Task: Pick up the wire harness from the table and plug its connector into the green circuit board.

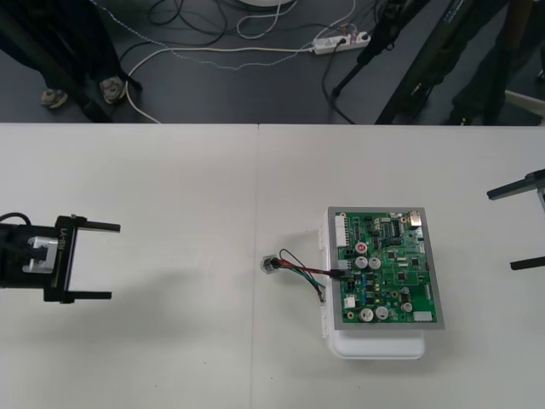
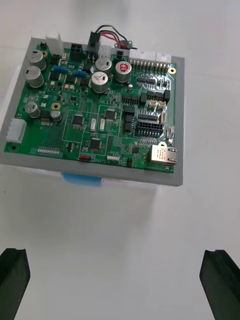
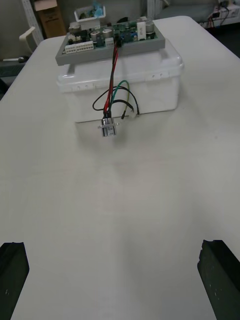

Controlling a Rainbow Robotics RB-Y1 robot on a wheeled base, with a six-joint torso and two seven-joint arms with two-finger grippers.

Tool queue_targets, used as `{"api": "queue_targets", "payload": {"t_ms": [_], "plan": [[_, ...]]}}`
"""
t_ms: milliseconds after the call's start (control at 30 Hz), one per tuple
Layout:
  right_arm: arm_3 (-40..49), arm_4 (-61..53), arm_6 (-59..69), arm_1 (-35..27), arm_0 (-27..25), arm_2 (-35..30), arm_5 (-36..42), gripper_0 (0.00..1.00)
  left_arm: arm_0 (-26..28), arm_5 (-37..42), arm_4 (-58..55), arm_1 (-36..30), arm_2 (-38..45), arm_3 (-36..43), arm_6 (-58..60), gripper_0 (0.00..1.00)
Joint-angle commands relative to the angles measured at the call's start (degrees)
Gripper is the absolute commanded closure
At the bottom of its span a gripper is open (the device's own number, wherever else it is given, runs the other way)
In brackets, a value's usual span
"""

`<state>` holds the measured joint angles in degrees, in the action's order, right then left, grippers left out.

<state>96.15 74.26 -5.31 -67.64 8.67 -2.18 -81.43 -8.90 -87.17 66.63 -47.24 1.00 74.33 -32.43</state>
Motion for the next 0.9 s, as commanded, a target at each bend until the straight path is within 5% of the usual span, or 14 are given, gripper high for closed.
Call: {"api": "queue_targets", "payload": {"t_ms": [33,900], "plan": [[-1.32,-0.96,-2.60,-3.55,1.43,-5.11,-3.38,0.00,4.07,-2.83,-2.65,-6.20,3.40,4.95,3.16,0.00],[-6.51,-6.40,-1.37,-3.55,-0.15,-13.99,-8.57,0.00,11.10,-2.83,-16.01,-21.23,9.37,15.41,7.73,0.00]]}}
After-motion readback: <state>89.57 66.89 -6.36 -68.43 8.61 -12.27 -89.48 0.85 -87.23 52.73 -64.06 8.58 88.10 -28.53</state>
